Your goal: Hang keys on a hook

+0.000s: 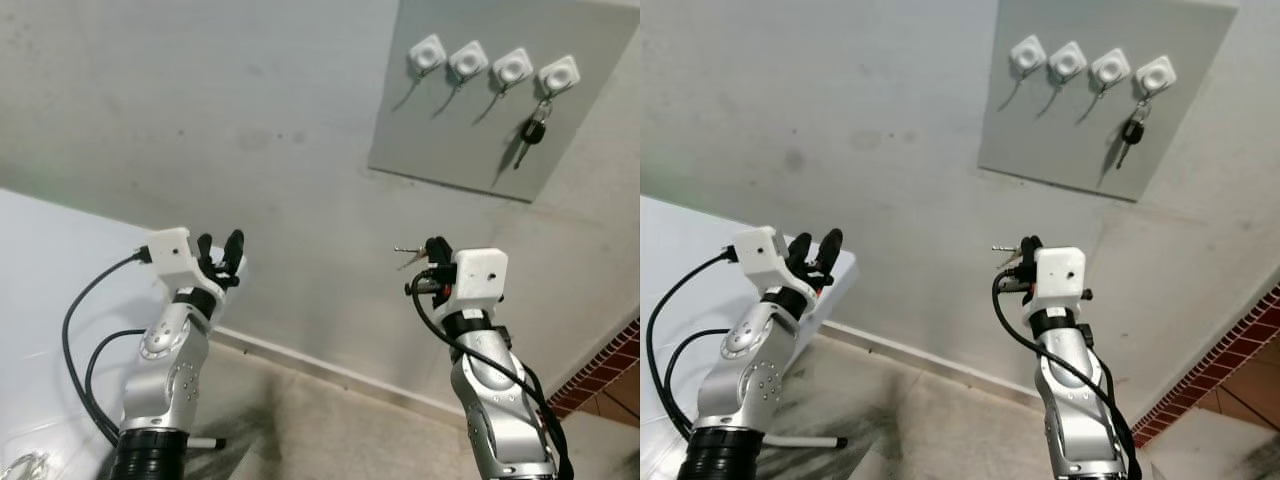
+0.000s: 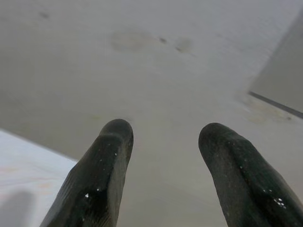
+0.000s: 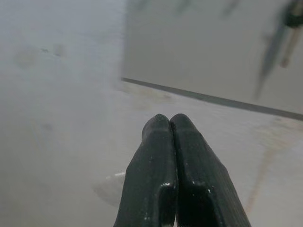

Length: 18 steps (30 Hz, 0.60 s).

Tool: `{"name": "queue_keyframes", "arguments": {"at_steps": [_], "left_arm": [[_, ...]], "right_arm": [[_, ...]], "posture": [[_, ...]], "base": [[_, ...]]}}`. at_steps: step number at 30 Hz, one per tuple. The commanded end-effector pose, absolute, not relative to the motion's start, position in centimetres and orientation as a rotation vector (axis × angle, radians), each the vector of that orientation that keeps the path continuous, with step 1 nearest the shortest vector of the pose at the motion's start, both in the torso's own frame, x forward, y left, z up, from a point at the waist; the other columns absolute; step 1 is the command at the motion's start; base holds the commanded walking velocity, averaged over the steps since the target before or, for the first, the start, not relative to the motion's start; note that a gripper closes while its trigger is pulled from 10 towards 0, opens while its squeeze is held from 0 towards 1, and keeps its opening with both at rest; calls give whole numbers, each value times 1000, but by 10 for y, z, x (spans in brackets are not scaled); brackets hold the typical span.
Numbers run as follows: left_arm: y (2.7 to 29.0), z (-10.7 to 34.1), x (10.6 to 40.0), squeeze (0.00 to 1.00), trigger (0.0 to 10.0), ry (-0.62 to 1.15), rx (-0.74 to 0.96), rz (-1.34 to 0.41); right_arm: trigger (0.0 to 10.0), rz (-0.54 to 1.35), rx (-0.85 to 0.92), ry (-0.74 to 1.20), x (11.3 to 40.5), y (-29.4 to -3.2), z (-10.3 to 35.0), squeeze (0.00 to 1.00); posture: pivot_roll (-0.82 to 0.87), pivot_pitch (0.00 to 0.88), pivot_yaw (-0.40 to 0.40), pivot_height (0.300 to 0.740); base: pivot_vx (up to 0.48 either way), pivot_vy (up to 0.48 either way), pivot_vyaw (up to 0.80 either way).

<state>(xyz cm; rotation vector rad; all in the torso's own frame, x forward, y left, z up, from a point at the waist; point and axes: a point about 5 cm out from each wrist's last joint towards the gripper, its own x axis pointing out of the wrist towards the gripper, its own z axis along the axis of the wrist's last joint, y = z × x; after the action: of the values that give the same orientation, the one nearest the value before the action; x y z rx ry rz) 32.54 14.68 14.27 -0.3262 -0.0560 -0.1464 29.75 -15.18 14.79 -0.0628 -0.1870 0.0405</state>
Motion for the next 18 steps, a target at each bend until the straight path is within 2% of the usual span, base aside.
{"name": "queue_keyframes", "arguments": {"at_steps": [1,18], "left_arm": [[146,149,327,0,10000,-72,-306,-160],[144,148,326,0,10000,-66,-304,-166]], "right_arm": [[10000,22,-53,-204,299,-155,153,0],[10000,25,-52,-204,299,-154,153,0]], "posture": [[80,61,-9,740],[81,64,-12,740]], "base": [[337,0,0],[339,0,0]]}}
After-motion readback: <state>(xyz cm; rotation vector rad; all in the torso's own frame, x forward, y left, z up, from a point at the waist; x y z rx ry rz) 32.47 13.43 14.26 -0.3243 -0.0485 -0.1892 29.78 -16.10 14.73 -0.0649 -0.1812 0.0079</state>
